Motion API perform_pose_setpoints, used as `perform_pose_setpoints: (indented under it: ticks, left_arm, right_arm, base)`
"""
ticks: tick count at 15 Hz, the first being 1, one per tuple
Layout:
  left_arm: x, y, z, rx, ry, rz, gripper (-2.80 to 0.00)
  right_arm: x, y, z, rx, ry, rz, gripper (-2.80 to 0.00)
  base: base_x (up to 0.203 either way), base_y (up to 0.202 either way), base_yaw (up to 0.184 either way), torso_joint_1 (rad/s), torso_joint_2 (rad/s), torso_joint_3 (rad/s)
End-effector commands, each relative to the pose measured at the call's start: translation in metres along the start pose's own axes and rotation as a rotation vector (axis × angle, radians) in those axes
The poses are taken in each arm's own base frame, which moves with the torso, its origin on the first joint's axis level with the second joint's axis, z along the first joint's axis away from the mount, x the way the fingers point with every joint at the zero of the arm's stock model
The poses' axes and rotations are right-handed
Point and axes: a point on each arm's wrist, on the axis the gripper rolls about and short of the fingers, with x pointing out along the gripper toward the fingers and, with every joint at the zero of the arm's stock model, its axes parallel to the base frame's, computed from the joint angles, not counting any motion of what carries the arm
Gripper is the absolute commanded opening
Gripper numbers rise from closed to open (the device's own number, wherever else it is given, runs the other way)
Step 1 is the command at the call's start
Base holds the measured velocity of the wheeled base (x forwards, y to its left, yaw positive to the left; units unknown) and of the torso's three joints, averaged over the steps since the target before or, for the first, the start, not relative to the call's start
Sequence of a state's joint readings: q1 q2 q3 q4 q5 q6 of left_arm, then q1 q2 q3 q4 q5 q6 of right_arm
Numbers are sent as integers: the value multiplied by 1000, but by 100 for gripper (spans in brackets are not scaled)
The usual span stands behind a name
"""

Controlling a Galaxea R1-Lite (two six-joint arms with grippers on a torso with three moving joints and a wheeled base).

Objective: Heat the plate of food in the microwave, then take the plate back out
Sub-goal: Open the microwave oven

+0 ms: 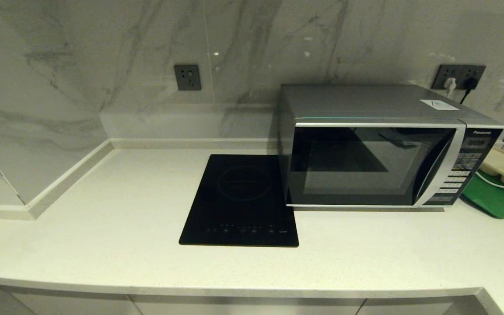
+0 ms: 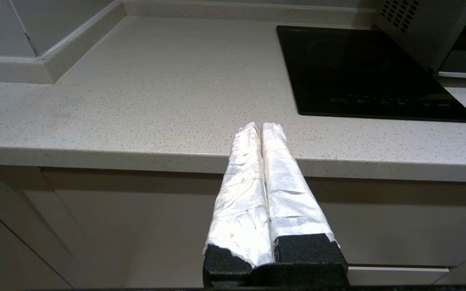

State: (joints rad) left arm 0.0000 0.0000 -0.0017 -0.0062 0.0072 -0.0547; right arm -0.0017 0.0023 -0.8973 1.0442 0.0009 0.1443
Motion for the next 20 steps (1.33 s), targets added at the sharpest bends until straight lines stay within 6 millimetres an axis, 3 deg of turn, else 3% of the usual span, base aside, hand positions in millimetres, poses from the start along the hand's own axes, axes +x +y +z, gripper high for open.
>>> perform_pose_setpoints:
  ticks: [1, 4, 7, 10, 14, 20]
  left_arm:
    - [0, 0, 0, -1, 0, 0, -280]
    - [0, 0, 0, -1, 0, 0, -280]
    - [0, 0, 0, -1, -1, 0, -280]
    - [0, 0, 0, -1, -1, 0, -280]
    - [0, 0, 0, -1, 0, 0, -280]
    - [0, 0, 0, -1, -1, 2, -280]
  right_arm:
    - [38, -1, -5, 5, -41, 7, -280]
    - [69, -2, -15, 7, -73, 11, -280]
    - [103, -6, -38, -44, -76, 9, -280]
    - [134, -10, -63, -139, -195, -22, -280]
    - [138, -11, -73, -159, -147, -13, -280]
    - [138, -11, -72, -145, -157, -12, -280]
  base:
    - [0, 0, 0, 0, 0, 0]
    - [0, 0, 0, 0, 0, 0]
    - [0, 0, 0, 0, 0, 0]
    - [0, 0, 0, 0, 0, 0]
    - [0, 0, 0, 0, 0, 0]
    - [0, 0, 0, 0, 0, 0]
